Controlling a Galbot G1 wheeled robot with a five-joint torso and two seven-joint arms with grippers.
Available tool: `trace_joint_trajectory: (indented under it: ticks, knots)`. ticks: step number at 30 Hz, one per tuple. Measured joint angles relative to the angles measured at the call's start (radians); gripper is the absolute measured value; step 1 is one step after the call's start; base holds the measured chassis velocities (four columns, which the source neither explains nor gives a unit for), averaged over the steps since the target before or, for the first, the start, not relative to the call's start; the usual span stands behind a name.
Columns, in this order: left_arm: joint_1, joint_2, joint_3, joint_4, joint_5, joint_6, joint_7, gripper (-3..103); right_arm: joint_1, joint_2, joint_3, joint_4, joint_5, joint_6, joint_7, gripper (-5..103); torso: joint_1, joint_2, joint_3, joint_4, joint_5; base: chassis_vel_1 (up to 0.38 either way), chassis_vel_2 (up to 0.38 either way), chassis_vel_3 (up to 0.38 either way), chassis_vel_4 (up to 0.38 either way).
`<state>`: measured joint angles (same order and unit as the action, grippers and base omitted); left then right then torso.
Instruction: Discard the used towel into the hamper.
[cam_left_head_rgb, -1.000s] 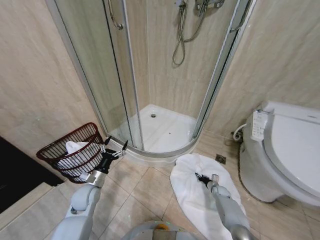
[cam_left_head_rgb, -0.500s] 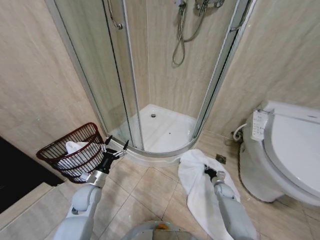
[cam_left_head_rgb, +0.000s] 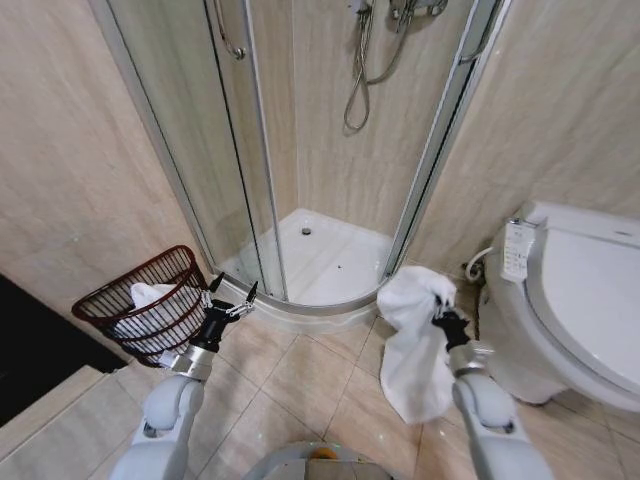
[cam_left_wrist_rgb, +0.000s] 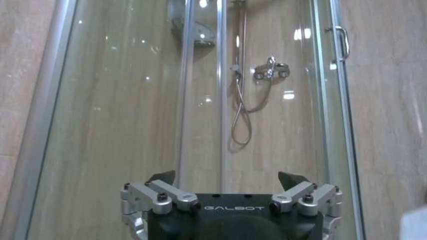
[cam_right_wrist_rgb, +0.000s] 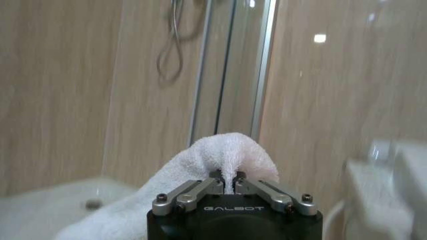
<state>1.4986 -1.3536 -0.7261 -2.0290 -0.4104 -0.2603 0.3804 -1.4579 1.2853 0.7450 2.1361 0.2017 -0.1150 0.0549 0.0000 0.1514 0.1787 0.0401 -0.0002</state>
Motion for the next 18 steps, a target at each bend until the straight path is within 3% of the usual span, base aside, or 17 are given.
trace_joint_trajectory:
  ticks: [2, 7, 13, 18]
  knots:
    - [0.007, -0.007, -0.001, -0.014, -0.005, 0.002, -0.005, 100, -0.023, -0.026, 0.043, 0.14, 0.048, -0.059, 0.015, 4, 0.0, 0.0, 0.0, 0.0001, 0.0004, 0.0, 0.0, 0.0, 0.0]
    - [0.022, -0.011, -0.004, -0.04, -0.01, 0.006, -0.026, 100, -0.066, -0.068, 0.138, 0.315, 0.136, -0.127, 0.021, 4, 0.0, 0.0, 0.0, 0.0, 0.0003, 0.0, 0.0, 0.0, 0.0]
    - [0.047, -0.012, -0.01, -0.074, -0.011, 0.021, -0.071, 100, -0.153, -0.057, 0.209, 0.385, 0.168, -0.137, 0.02, 4, 0.0, 0.0, 0.0, 0.0, 0.0002, 0.0, 0.0, 0.0, 0.0]
    - [0.07, -0.009, -0.024, -0.1, -0.014, 0.035, -0.084, 100, -0.21, -0.027, 0.193, 0.382, 0.147, -0.137, 0.011, 4, 0.0, 0.0, 0.0, -0.0003, 0.0003, 0.0, 0.0, 0.0, 0.0]
